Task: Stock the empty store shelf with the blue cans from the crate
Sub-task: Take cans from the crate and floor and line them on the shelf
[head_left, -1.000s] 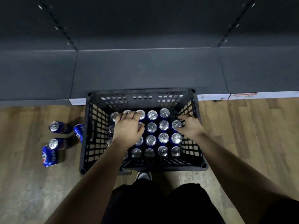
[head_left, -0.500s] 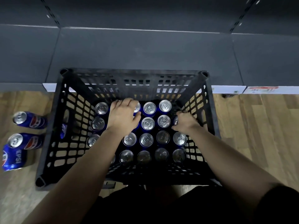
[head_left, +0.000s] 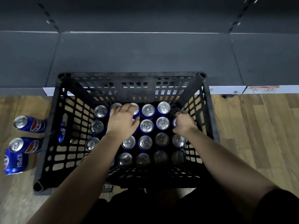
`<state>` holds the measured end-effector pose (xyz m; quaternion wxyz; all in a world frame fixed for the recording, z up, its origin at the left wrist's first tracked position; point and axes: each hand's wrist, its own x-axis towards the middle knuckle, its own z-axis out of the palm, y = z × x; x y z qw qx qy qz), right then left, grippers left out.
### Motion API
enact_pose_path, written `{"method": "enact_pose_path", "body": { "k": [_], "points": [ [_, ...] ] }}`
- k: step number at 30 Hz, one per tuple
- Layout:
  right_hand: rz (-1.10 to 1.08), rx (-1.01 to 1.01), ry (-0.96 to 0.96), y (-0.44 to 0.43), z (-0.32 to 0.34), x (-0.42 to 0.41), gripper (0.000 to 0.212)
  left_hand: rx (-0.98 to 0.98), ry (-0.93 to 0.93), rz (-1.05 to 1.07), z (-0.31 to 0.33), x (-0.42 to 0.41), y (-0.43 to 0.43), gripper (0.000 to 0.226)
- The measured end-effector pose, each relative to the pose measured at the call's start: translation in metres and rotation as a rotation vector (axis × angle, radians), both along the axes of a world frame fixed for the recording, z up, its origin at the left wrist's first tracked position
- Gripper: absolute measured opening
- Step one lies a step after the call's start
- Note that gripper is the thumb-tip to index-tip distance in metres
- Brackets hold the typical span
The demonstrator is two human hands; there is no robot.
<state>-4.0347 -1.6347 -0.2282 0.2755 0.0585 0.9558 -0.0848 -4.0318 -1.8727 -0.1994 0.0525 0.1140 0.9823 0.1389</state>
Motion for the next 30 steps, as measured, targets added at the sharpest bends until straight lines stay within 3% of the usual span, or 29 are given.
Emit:
{"method": "enact_pose_path", "body": {
  "k": [6, 18, 23, 30],
  "points": [
    [-0.043, -0.048, 0.069, 0.001, 0.01, -0.001, 0.074, 0.026, 0.019, 0.012, 0.01, -0.004, 0.002, 0.029],
    [0.038, -0.013, 0.15, -0.004, 0.047, 0.004, 0.076, 0.001, -0.025, -0.002, 0.037, -0.004, -0.004, 0.033],
    [-0.033, -0.129, 0.162, -0.005, 0.131, 0.008, 0.074, 0.002, -0.033, 0.003, 0.125, -0.003, -0.005, 0.038],
    [-0.117, -0.279, 0.187, -0.008, 0.314, 0.013, 0.078, -0.005, -0.032, -0.008, 0.298, 0.005, -0.002, 0.041]
  ]
}}
